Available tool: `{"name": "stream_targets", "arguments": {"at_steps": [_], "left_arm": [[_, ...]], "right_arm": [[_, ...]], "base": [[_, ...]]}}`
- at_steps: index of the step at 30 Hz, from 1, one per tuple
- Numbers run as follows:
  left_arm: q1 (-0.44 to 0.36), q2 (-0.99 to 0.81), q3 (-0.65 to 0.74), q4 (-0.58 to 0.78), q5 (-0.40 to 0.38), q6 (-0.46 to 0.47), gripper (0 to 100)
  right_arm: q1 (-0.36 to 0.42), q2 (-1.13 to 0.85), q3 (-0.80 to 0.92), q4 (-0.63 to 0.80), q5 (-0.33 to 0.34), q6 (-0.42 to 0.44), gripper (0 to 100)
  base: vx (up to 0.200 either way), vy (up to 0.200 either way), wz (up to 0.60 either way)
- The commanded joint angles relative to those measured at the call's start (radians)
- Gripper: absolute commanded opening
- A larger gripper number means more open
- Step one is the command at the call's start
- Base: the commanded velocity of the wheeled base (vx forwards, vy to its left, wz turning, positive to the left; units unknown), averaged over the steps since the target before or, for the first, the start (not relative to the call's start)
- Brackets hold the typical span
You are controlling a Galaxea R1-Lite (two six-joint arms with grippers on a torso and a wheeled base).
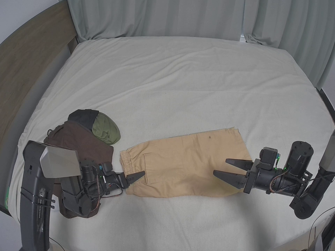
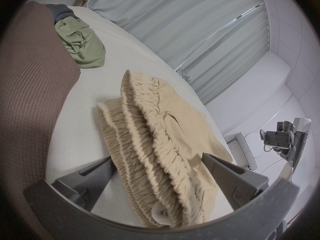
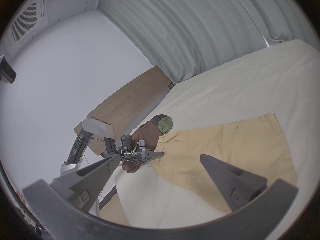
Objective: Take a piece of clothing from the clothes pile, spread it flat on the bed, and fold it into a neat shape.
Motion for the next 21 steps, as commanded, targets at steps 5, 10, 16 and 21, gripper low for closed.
{"name": "stream_targets", "arguments": {"at_steps": [5,10,16,21], "left_arm": [[-0.010,0.006,-0.010,-0.002,0.006,-0.009,100],[-0.011,0.009,-0.012,-0.002,0.006,-0.013,0],[-0.004,0.010,-0.015,-0.002,-0.005,-0.013,0],[0.016,-0.014,-0.010,-0.002,-0.030,-0.013,0]], "right_arm": [[0.001,0.014,0.000,0.000,0.001,0.000,100],[0.001,0.017,0.000,0.000,0.001,0.000,100],[-0.002,0.017,0.001,-0.002,0.001,0.000,100],[-0.007,0.021,0.001,0.000,0.001,0.001,100]], "base": [[0.000,0.000,0.00],[0.000,0.000,0.00],[0.000,0.000,0.00],[0.000,0.000,0.00]]}}
